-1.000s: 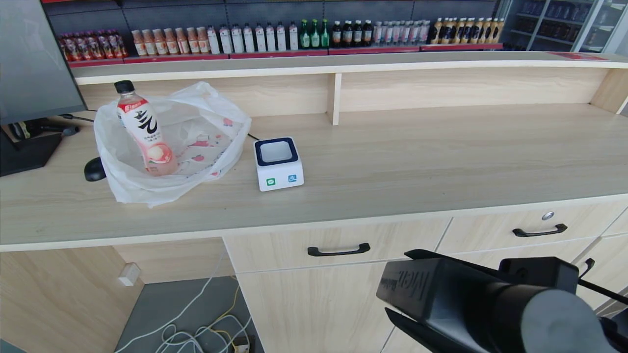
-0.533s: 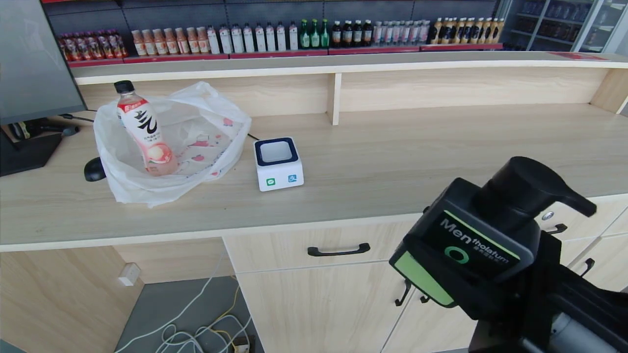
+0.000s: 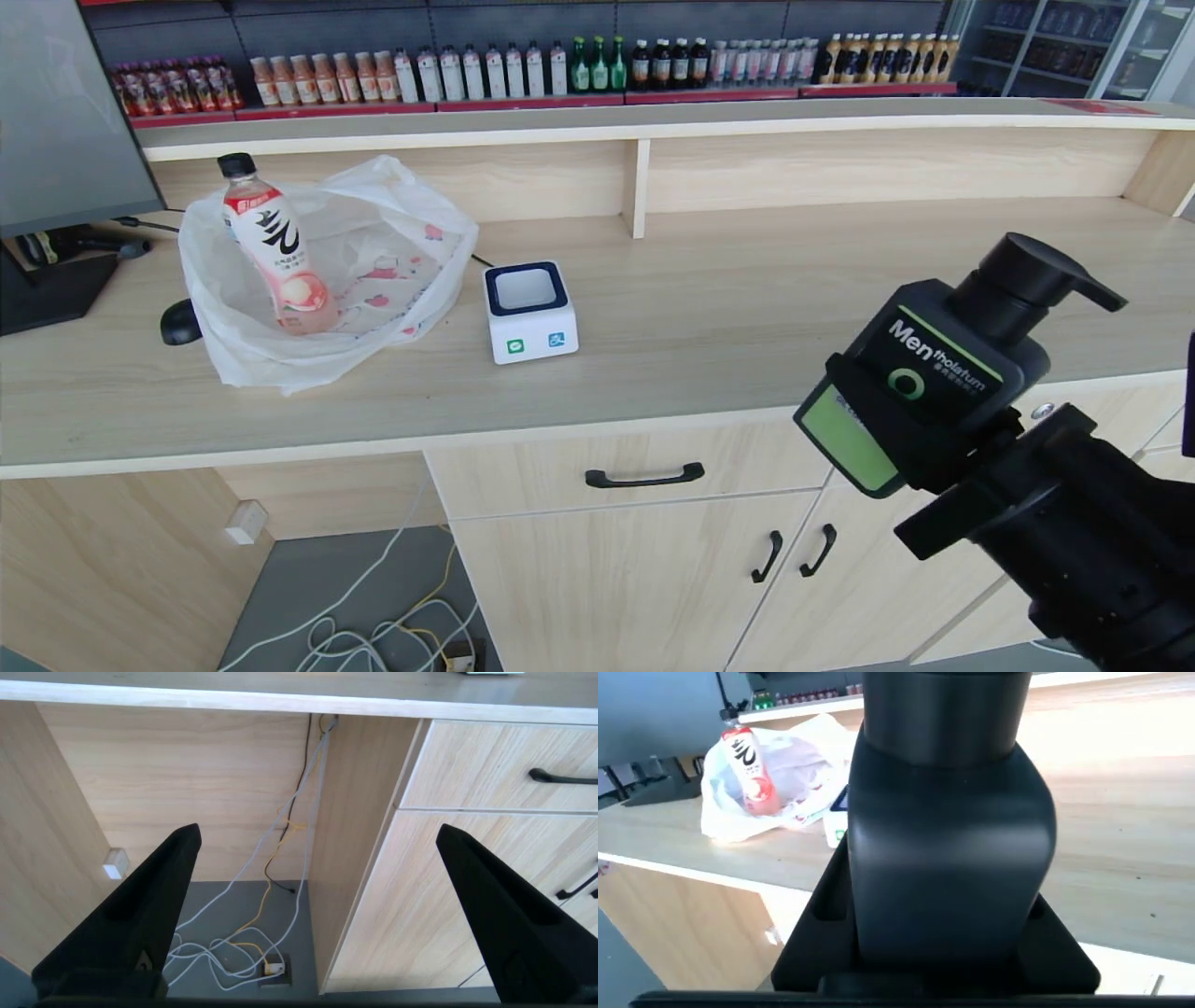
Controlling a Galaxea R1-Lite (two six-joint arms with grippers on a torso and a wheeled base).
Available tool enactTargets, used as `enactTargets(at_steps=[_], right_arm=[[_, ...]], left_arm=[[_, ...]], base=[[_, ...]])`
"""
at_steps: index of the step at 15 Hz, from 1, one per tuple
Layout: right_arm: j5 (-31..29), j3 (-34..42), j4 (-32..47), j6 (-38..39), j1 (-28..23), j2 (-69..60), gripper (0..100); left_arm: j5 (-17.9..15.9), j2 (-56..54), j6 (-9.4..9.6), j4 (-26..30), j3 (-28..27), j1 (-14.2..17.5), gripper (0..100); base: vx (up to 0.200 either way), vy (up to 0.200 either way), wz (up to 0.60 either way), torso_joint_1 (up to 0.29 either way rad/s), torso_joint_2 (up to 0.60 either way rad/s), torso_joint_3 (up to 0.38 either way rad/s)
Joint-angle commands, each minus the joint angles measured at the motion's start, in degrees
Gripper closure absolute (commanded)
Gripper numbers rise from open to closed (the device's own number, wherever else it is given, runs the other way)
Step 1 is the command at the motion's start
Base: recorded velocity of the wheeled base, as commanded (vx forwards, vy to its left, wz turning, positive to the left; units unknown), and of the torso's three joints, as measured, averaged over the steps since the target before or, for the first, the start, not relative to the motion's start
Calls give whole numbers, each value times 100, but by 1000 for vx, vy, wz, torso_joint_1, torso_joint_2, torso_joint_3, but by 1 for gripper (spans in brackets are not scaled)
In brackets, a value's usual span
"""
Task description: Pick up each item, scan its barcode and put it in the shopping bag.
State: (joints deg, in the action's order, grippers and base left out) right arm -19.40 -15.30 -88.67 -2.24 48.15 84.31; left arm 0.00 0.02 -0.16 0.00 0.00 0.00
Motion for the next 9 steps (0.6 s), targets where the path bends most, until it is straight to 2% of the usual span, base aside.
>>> enactTargets(at_steps=[1, 2, 5, 7, 9], right_arm=[[32, -96, -1, 13, -1001, 121, 100], [41, -105, -1, 13, -1229, 130, 100], [234, -43, -18, -13, -1423, 209, 100], [437, -553, -27, -145, -1484, 270, 100], [445, -289, -27, -136, -1695, 24, 100]], left_arm=[[0, -2, -2, 0, 0, 0, 0], [0, -2, -2, 0, 0, 0, 0], [0, -2, 16, 9, 0, -9, 0], [0, -2, 7, 0, 0, -9, 0], [0, -2, -2, 0, 0, -9, 0]], base=[[0, 0, 0, 0, 0, 0], [0, 0, 0, 0, 0, 0], [0, 0, 0, 0, 0, 0], [0, 0, 0, 0, 0, 0], [0, 0, 0, 0, 0, 0]])
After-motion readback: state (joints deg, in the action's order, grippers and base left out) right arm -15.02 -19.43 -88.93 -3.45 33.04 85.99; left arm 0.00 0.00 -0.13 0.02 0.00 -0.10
